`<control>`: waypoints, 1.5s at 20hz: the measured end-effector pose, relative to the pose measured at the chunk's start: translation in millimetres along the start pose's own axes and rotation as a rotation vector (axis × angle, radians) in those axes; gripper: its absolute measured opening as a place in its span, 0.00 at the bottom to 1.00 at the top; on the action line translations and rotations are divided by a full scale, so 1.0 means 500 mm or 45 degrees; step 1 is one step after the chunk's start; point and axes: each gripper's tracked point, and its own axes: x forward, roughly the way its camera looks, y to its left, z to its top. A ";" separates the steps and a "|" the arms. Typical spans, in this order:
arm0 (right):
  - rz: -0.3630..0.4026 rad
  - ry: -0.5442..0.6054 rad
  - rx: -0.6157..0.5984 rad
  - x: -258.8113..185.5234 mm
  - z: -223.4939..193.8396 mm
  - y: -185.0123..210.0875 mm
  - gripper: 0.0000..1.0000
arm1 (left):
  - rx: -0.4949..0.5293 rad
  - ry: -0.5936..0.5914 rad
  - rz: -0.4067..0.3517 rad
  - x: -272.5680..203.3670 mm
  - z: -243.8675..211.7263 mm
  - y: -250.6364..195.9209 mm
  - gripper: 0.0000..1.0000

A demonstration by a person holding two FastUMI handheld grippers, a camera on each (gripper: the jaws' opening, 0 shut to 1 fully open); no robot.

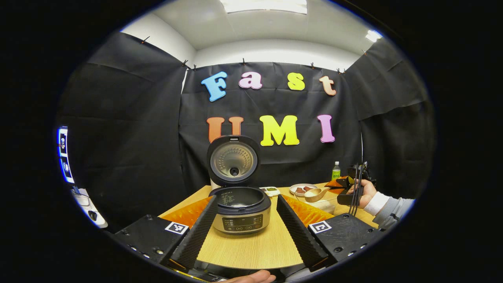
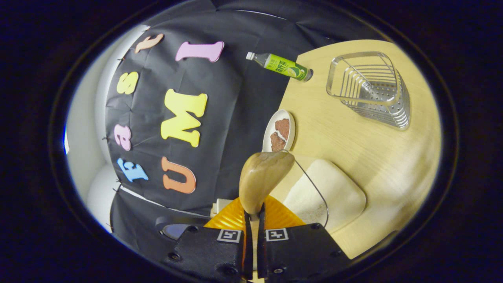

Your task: Close the left gripper, press the button to open the rice cooker; take a wooden spoon from the chopstick holder with the right hand, scoop a spoonful of rice and pour it into the rice cooker, then put the wooden spoon back into the chopstick holder.

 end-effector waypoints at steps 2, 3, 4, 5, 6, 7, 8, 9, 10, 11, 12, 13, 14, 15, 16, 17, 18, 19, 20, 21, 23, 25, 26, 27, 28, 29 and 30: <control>0.048 0.000 0.068 -0.014 -0.005 0.023 0.09 | 0.002 -0.003 0.004 -0.001 -0.001 0.004 0.96; 0.066 -0.001 0.091 -0.021 -0.010 0.033 0.09 | 0.001 0.003 0.010 0.002 -0.002 0.005 0.96; 0.076 0.003 0.110 -0.027 -0.017 0.048 0.09 | 0.001 0.010 0.014 0.001 -0.007 0.010 0.96; 0.089 0.010 0.115 -0.029 -0.024 0.062 0.12 | 0.002 0.015 0.017 0.001 -0.009 0.013 0.96; 0.105 0.019 0.115 -0.033 -0.032 0.078 0.09 | 0.004 0.017 0.024 0.000 -0.008 0.016 0.96; 0.127 0.027 0.108 -0.042 -0.044 0.101 0.09 | 0.006 0.019 0.036 -0.002 -0.007 0.023 0.96; 0.146 0.037 0.100 -0.046 -0.054 0.121 0.09 | 0.004 0.019 0.052 -0.005 -0.007 0.032 0.96; 0.161 0.044 0.100 -0.051 -0.066 0.143 0.09 | -0.003 0.017 0.060 -0.005 -0.004 0.038 0.96; 0.172 0.052 0.104 -0.054 -0.077 0.160 0.09 | -0.006 0.013 0.059 -0.006 -0.002 0.037 0.96; 0.183 0.059 0.107 -0.054 -0.087 0.177 0.09 | -0.010 0.012 0.058 -0.009 0.001 0.039 0.96; 0.194 0.070 0.104 -0.051 -0.100 0.193 0.09 | -0.010 0.008 0.058 -0.014 0.003 0.042 0.96; 0.203 0.077 0.097 -0.050 -0.111 0.213 0.09 | -0.005 0.003 0.055 -0.017 0.007 0.044 0.96; 0.208 0.081 0.091 -0.049 -0.120 0.227 0.09 | 0.006 -0.003 0.052 -0.025 0.010 0.044 0.96; 0.212 0.085 0.090 -0.047 -0.136 0.240 0.09 | 0.017 -0.008 0.051 -0.030 0.011 0.046 0.96; 0.213 0.090 0.098 -0.046 -0.149 0.252 0.09 | 0.027 -0.015 0.053 -0.034 0.016 0.049 0.96; 0.213 0.101 0.104 -0.039 -0.164 0.263 0.09 | 0.031 -0.022 0.058 -0.036 0.017 0.052 0.96; 0.212 0.115 0.107 -0.033 -0.182 0.273 0.09 | 0.026 -0.027 0.062 -0.033 0.020 0.055 0.96; 0.210 0.128 0.106 -0.025 -0.197 0.280 0.07 | 0.014 -0.025 0.068 -0.036 0.023 0.060 0.96; 0.204 0.141 0.100 -0.019 -0.216 0.286 0.09 | -0.001 -0.025 0.071 -0.039 0.028 0.068 0.96; 0.194 0.149 0.091 -0.012 -0.231 0.288 0.10 | -0.012 -0.029 0.071 -0.042 0.032 0.071 0.96; 0.156 0.164 0.080 0.004 -0.263 0.290 0.09 | -0.022 -0.033 0.068 -0.049 0.032 0.077 0.96; 0.122 0.180 0.056 0.018 -0.292 0.293 0.09 | -0.011 -0.032 0.081 -0.051 0.032 0.087 0.96; 0.112 0.189 0.050 0.025 -0.308 0.298 0.10 | -0.006 -0.031 0.089 -0.055 0.032 0.094 0.96; 0.109 0.196 0.041 0.031 -0.320 0.303 0.09 | -0.003 -0.031 0.091 -0.058 0.031 0.098 0.96; 0.108 0.202 0.022 0.037 -0.331 0.309 0.10 | -0.003 -0.028 0.090 -0.060 0.031 0.100 0.96; 0.104 0.203 -0.003 0.041 -0.341 0.314 0.07 | -0.002 -0.026 0.089 -0.063 0.030 0.103 0.96; 0.099 0.207 -0.019 0.045 -0.349 0.316 0.09 | 0.000 -0.025 0.087 -0.068 0.027 0.105 0.96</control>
